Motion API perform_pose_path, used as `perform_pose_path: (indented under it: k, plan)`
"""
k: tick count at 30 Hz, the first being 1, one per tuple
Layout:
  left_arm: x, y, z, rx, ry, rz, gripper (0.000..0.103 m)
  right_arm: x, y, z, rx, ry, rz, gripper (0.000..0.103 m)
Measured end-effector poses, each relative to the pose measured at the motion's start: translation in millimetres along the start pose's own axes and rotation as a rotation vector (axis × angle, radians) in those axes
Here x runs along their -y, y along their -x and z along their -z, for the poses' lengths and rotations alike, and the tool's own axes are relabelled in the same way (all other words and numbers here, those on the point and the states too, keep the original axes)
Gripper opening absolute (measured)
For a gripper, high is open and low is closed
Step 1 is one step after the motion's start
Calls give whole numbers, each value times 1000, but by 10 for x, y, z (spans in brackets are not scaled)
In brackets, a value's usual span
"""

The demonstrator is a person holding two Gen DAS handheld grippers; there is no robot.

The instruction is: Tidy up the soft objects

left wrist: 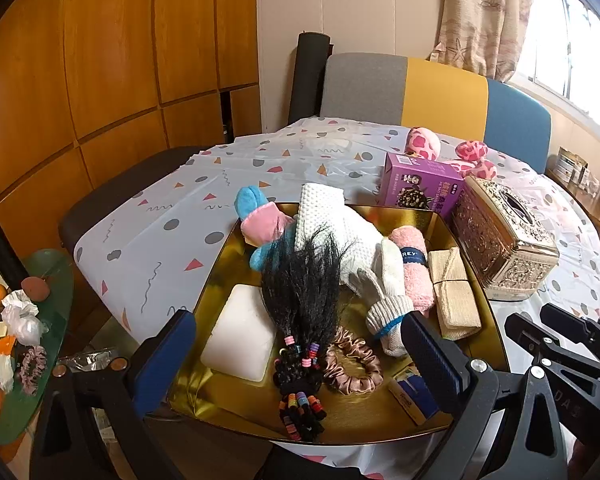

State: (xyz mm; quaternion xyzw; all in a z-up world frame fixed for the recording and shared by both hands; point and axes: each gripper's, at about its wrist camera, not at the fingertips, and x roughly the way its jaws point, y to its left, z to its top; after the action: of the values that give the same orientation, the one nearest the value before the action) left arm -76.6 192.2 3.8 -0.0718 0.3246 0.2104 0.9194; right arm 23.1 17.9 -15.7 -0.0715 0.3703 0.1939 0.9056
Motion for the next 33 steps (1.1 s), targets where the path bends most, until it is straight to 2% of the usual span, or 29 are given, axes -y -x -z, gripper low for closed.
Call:
perform_pose_path:
  k: [25,33]
  plan:
    - [-7,47,-13,2,14,30,103,-20,30,-6,8,10,0,51]
    - [-21,37,-3,-2,24,-5,103,-12,39,-8,10,7,2,51]
